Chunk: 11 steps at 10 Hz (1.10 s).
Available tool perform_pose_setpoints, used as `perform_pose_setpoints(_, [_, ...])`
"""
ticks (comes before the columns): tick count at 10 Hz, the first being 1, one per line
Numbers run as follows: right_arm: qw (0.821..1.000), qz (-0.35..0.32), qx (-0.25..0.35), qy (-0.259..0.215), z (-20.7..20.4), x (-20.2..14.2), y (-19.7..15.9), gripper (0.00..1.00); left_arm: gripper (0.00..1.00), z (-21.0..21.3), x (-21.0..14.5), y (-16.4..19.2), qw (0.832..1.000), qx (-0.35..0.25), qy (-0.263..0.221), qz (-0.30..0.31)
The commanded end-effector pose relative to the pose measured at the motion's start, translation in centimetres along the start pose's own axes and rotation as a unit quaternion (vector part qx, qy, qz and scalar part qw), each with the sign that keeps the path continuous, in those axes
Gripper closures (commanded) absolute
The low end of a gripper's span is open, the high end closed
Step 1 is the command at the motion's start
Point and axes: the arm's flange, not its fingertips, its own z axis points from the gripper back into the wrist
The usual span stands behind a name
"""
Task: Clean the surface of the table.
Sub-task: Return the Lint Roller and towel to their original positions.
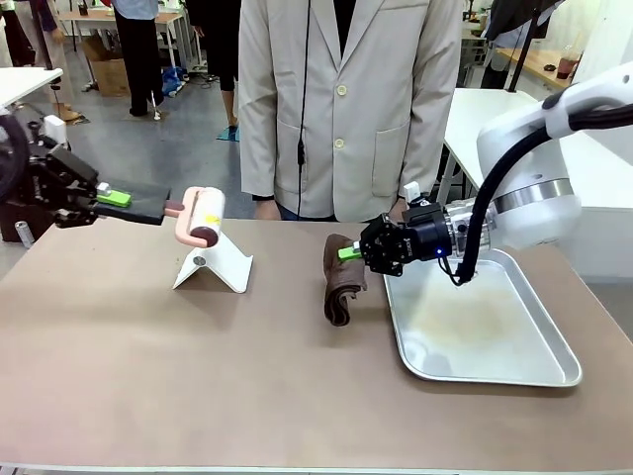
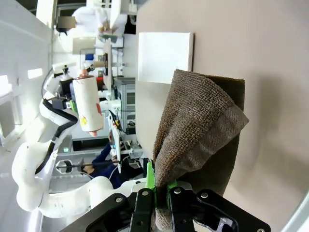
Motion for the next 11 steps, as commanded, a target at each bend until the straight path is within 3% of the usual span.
perform_pose_setpoints(1, [1.000,0.011,0.004,0.015,-2.0,0.9,-0.1,0.91,0.79,-2.5,2.6,-2.9,0.997,0.062,0.043,-0.005])
perform_pose_setpoints(5, [1.000,0.006,-0.004,0.004,-3.0,1.1,-1.1,0.91,0.79,-6.9,5.9,-5.0,0.975,0.193,0.069,0.088])
perform_pose_setpoints(9, [1.000,-0.010,0.017,0.003,-2.9,1.5,-2.5,0.91,0.79,-11.2,9.0,-5.8,0.946,0.297,0.106,0.069])
perform_pose_setpoints(11, [1.000,-0.009,0.028,-0.003,-2.5,1.3,-2.9,0.91,0.79,-12.0,9.8,-5.5,0.940,0.320,0.095,0.062])
